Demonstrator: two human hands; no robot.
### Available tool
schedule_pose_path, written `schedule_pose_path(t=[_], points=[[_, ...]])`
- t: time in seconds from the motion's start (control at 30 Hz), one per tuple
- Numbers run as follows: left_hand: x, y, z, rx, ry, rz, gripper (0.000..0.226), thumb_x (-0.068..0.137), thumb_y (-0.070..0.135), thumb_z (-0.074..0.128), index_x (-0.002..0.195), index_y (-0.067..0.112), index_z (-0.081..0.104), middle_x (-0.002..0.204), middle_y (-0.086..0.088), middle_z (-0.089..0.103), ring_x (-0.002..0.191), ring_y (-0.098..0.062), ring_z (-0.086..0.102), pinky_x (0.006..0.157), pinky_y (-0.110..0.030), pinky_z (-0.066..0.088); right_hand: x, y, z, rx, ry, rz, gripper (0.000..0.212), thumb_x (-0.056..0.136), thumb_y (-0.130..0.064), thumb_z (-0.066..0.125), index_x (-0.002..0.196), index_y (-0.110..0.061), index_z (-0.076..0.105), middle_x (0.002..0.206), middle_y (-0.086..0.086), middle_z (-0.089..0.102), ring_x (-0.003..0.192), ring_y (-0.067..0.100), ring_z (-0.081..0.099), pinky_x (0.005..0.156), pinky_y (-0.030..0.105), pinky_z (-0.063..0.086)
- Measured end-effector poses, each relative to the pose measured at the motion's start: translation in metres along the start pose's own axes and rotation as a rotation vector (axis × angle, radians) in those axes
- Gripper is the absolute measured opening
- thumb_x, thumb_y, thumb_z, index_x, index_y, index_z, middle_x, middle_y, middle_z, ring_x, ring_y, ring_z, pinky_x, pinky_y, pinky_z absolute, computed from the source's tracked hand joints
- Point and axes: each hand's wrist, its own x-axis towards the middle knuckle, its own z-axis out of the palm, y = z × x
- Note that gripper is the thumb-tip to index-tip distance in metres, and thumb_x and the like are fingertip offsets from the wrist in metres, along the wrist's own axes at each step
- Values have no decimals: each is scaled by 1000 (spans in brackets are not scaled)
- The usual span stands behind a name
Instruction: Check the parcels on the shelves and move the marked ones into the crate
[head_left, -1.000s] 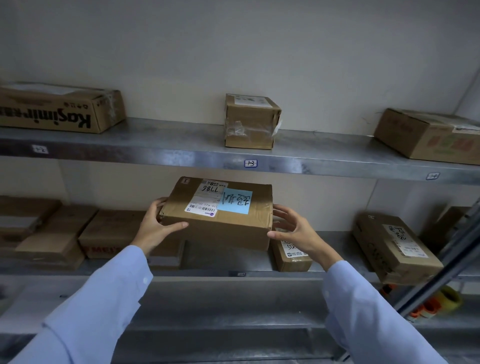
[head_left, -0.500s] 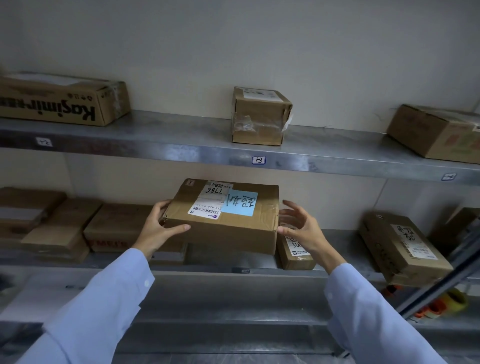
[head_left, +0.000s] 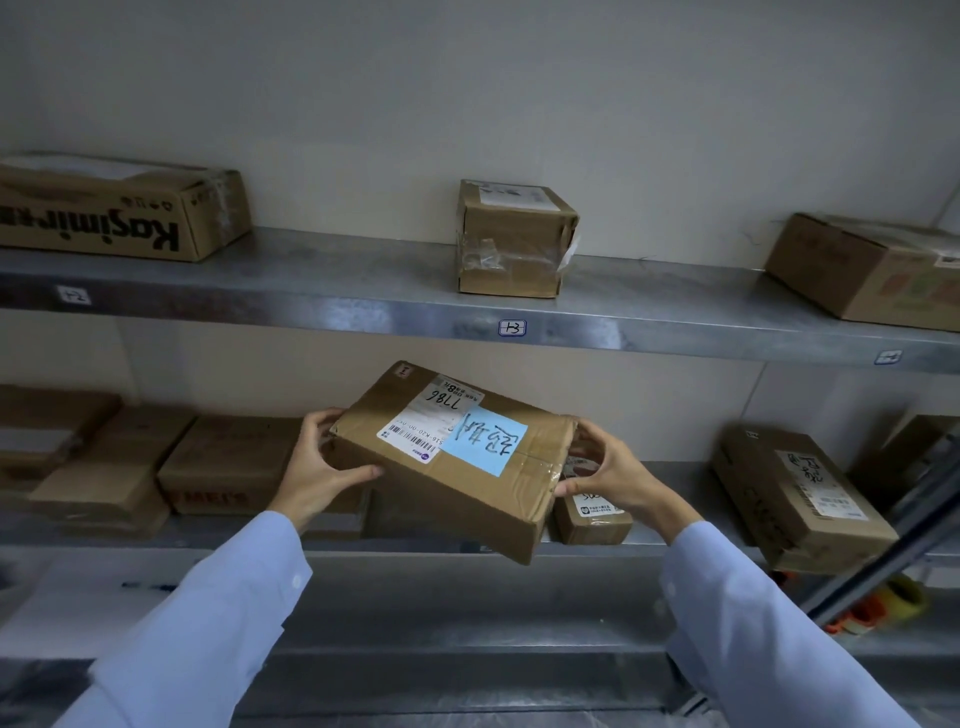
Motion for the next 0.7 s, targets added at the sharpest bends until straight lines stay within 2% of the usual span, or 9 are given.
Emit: schedule_pose_path(t=[0.13, 0.2, 0.33, 0.43, 0.5, 0.6, 0.7], points=[[-4, -1, 15, -53, 49, -11, 90, 61, 10, 91, 128, 32, 35, 137, 3, 49, 131, -14, 41, 112, -40, 32, -3, 4, 0, -31, 14, 1, 102, 36, -42, 98, 126, -30, 50, 126, 2, 60, 120, 20, 57, 103, 41, 50], [-7, -2, 20, -46, 54, -15, 89, 64, 8, 90, 129, 33, 35, 140, 3, 47, 131, -13, 40, 111, -40, 32, -4, 7, 2, -20, 1, 11, 103, 37, -37, 99, 126, -27, 48, 126, 3, 58, 120, 20, 58, 101, 37, 51], [-11, 1, 24, 20, 99, -23, 94, 63, 11, 91, 134, 39, 35, 140, 7, 37, 134, -16, 34, 111, -50, 34, -8, 13, 7, -3, 3, 10, 106, 36, -37, 101, 126, -25, 47, 124, 6, 60, 117, 19, 60, 99, 35, 51], [-18, 4, 28, 22, 94, -18, 100, 64, 6, 89, 141, 35, 33, 136, 9, 35, 135, -16, 33, 111, -44, 33, -12, 15, 15, -18, -24, -6, 108, 46, -24, 99, 138, -29, 43, 132, -3, 55, 121, 7, 56, 98, 25, 50], [-24, 6, 31, -10, 70, -10, 106, 64, 2, 88, 146, 34, 28, 146, 6, 37, 136, -12, 32, 109, -37, 33, -13, 16, 22, -17, -48, -14, 107, 51, -15, 97, 142, -26, 42, 130, -7, 56, 117, -2, 56, 93, 16, 48], [-32, 7, 33, -57, 28, -31, 110, 68, -4, 84, 150, 32, 20, 157, 5, 28, 135, -8, 32, 106, -31, 33, -14, 20, 32, -8, -43, -29, 100, 51, -9, 97, 136, -26, 48, 127, -5, 59, 119, 6, 57, 95, 22, 49], [-37, 8, 33, -69, -4, -91, 105, 70, -1, 83, 149, 34, 23, 160, 4, 22, 143, -25, 30, 110, -44, 33, -16, 24, 41, 26, -36, -36, 96, 53, -4, 95, 133, -27, 48, 129, -1, 58, 121, 13, 57, 98, 29, 50]])
